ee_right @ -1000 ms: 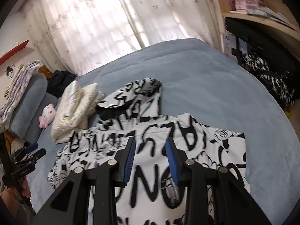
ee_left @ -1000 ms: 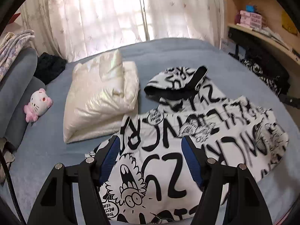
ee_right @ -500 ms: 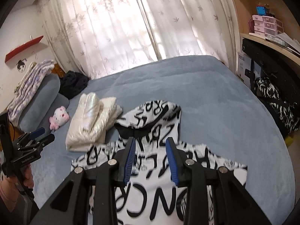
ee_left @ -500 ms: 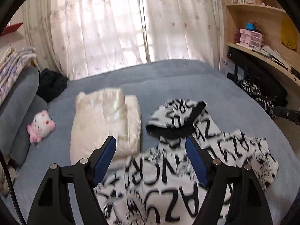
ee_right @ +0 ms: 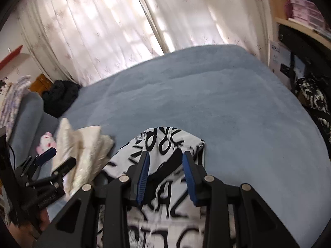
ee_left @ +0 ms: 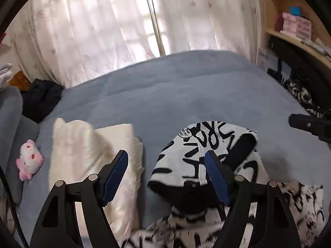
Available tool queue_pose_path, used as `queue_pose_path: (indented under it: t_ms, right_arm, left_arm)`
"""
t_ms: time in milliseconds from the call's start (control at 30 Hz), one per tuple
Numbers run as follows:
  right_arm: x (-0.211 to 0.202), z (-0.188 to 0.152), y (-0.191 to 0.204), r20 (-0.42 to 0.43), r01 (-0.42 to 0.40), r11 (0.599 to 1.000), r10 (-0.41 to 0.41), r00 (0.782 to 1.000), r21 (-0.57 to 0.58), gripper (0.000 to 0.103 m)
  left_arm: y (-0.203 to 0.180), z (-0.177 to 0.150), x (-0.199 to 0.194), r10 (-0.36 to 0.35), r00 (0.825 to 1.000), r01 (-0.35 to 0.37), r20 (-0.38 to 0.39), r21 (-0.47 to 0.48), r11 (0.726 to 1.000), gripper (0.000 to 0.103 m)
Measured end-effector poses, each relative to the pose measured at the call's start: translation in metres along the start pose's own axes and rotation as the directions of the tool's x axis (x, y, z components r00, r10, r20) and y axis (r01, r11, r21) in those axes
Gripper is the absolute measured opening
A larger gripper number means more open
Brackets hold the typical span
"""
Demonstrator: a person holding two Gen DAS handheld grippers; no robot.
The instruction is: Fold large clothes
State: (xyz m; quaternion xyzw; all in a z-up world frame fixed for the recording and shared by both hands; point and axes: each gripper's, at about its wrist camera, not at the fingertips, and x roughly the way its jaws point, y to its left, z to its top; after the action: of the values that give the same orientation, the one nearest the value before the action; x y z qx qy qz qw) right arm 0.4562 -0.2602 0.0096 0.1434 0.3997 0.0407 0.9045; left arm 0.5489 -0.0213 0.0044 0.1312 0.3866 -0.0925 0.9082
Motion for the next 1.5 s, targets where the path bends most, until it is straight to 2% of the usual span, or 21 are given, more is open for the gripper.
queue_pose_path:
  t_ms: [133, 233, 367, 533, 633, 733, 800, 867, 1000, 1100, 1200, 1233, 1300, 1333, 1367, 1433, 1500]
  right_arm:
    - [0.056, 0.012, -0.006, -0.055, 0.045, 0.998, -0.042, 0.998, 0.042, 0.033]
    - [0.087, 0.016, -0.012, -0.055, 0.011, 0.997, -0.006, 0.998, 0.080, 0.033]
    - [0.119, 0.018, -0.009, -0.081, -0.010, 0.997, 0.016, 0.997, 0.074, 0.033]
    - [0.151, 0.010, -0.006, -0.197, -0.025, 0.999, 0.033, 0.980, 0.039, 0.033]
    - [0.150, -0.011, -0.012, -0.261, 0.016, 0.999, -0.029, 0.965, -0.051, 0.013]
    - [0.142, -0.038, -0.033, -0.295, 0.052, 0.993, -0.081, 0.952, -0.106, 0.012]
    - [0.142, -0.061, -0.054, -0.323, 0.101, 0.985, -0.141, 0.936, -0.138, 0.012]
    - [0.145, -0.080, -0.076, -0.356, 0.117, 0.986, -0.152, 0.922, -0.118, 0.012]
    - [0.131, -0.094, -0.094, -0.325, 0.067, 0.997, -0.078, 0.943, -0.043, 0.010]
    - [0.112, -0.089, -0.097, -0.281, 0.020, 1.000, -0.019, 0.960, 0.000, 0.011]
    - [0.086, -0.071, -0.096, -0.197, -0.045, 0.997, 0.057, 0.979, 0.069, 0.013]
    - [0.082, -0.065, -0.096, -0.180, -0.060, 0.994, 0.075, 0.981, 0.091, 0.017]
    - [0.079, -0.050, -0.096, -0.148, -0.075, 0.989, 0.094, 0.984, 0.126, 0.040]
    - [0.081, -0.043, -0.096, -0.136, -0.057, 0.989, 0.075, 0.988, 0.134, 0.058]
    - [0.084, -0.038, -0.097, -0.130, -0.040, 0.990, 0.058, 0.990, 0.139, 0.063]
    - [0.099, -0.030, -0.097, -0.149, -0.028, 0.987, 0.053, 0.987, 0.161, 0.063]
    - [0.118, -0.027, -0.097, -0.173, -0.022, 0.981, 0.056, 0.983, 0.194, 0.063]
  left_arm:
    - [-0.010, 0.000, 0.050, -0.023, 0.999, 0.022, -0.043, -0.029, 0.999, 0.075]
    - [-0.018, -0.009, 0.082, -0.017, 0.997, 0.015, -0.079, -0.027, 1.000, 0.075]
    - [-0.027, -0.029, 0.119, -0.023, 0.989, 0.020, -0.148, -0.022, 1.000, 0.075]
    - [-0.038, -0.052, 0.142, -0.023, 0.979, 0.026, -0.203, 0.010, 1.000, 0.075]
    - [-0.037, -0.059, 0.141, -0.036, 0.980, 0.039, -0.196, 0.009, 0.999, 0.075]
    - [-0.034, -0.062, 0.139, -0.043, 0.980, 0.045, -0.193, 0.006, 0.999, 0.075]
    - [-0.035, -0.067, 0.141, -0.043, 0.979, 0.045, -0.198, 0.006, 0.999, 0.075]
    - [-0.034, -0.068, 0.144, -0.048, 0.977, 0.049, -0.208, -0.002, 0.999, 0.075]
    - [-0.040, -0.082, 0.158, -0.052, 0.967, 0.057, -0.249, 0.012, 0.998, 0.075]
    - [-0.045, -0.087, 0.160, -0.043, 0.970, 0.054, -0.240, 0.038, 0.998, 0.075]
    - [-0.046, -0.084, 0.155, -0.091, 0.969, 0.095, -0.228, 0.007, 0.995, 0.075]
    - [-0.046, -0.081, 0.150, -0.125, 0.969, 0.125, -0.214, -0.013, 0.992, 0.075]
    - [-0.050, -0.073, 0.141, -0.175, 0.969, 0.171, -0.175, -0.036, 0.985, 0.075]
    - [-0.049, -0.071, 0.136, -0.190, 0.968, 0.186, -0.162, -0.041, 0.982, 0.075]
    - [-0.052, -0.068, 0.133, -0.214, 0.965, 0.209, -0.151, -0.047, 0.977, 0.075]
    - [-0.060, -0.065, 0.133, -0.249, 0.957, 0.243, -0.150, -0.053, 0.968, 0.075]
    - [-0.070, -0.067, 0.140, -0.275, 0.944, 0.272, -0.182, -0.040, 0.961, 0.074]
